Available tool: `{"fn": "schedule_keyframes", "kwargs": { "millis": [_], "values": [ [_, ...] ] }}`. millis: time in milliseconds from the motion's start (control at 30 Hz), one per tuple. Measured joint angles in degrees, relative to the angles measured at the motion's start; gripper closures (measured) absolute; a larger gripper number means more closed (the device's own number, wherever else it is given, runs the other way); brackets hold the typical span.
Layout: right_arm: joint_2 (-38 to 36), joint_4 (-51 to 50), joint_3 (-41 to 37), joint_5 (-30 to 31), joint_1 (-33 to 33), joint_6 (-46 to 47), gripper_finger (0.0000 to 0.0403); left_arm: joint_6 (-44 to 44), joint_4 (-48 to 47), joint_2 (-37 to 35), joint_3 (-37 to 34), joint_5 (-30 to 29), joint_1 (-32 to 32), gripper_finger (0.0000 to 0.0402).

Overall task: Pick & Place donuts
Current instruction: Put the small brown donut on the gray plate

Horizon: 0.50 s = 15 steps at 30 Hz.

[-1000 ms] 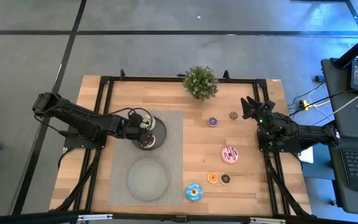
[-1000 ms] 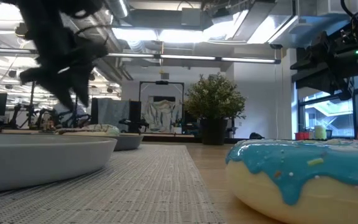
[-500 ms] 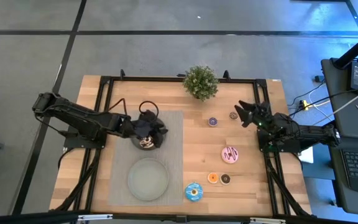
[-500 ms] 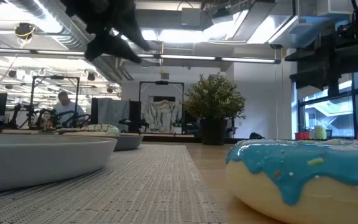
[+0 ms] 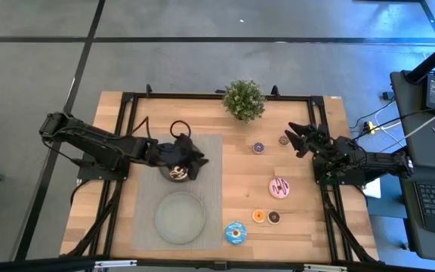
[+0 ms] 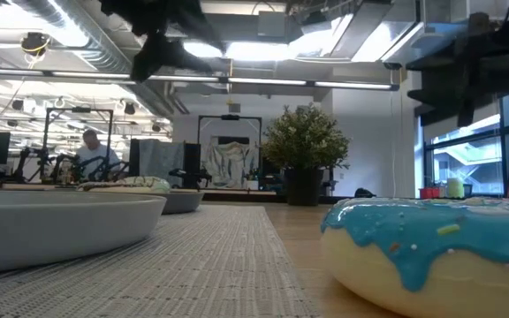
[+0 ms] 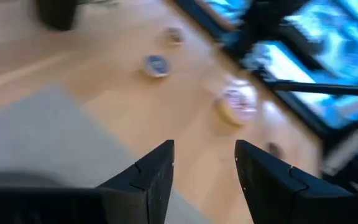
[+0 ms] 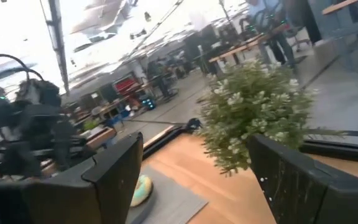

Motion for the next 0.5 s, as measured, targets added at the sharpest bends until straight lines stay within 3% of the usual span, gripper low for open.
{"fn": "schedule_keyframes", "kwargs": {
  "millis": [100, 267, 500],
  "values": [
    [0.0, -0.86, 0.0, 0.16, 0.0, -0.11, 0.0109, 7.03, 7.83, 1.19, 0.0, 3.75, -0.15, 0.0233],
    [0.0, -3.74, 0.0, 0.19, 0.0, -0.13, 0.0109, 20.88, 24.73, 5.02, -0.02, 4.5, -1.92, 0.0231],
    [0.66, -5.95, 0.0, 0.26, 0.0, 0.13, 0.0109, 24.51, 35.66, 11.31, 0.21, 10.65, -1.78, 0.0231]
  ]
}}
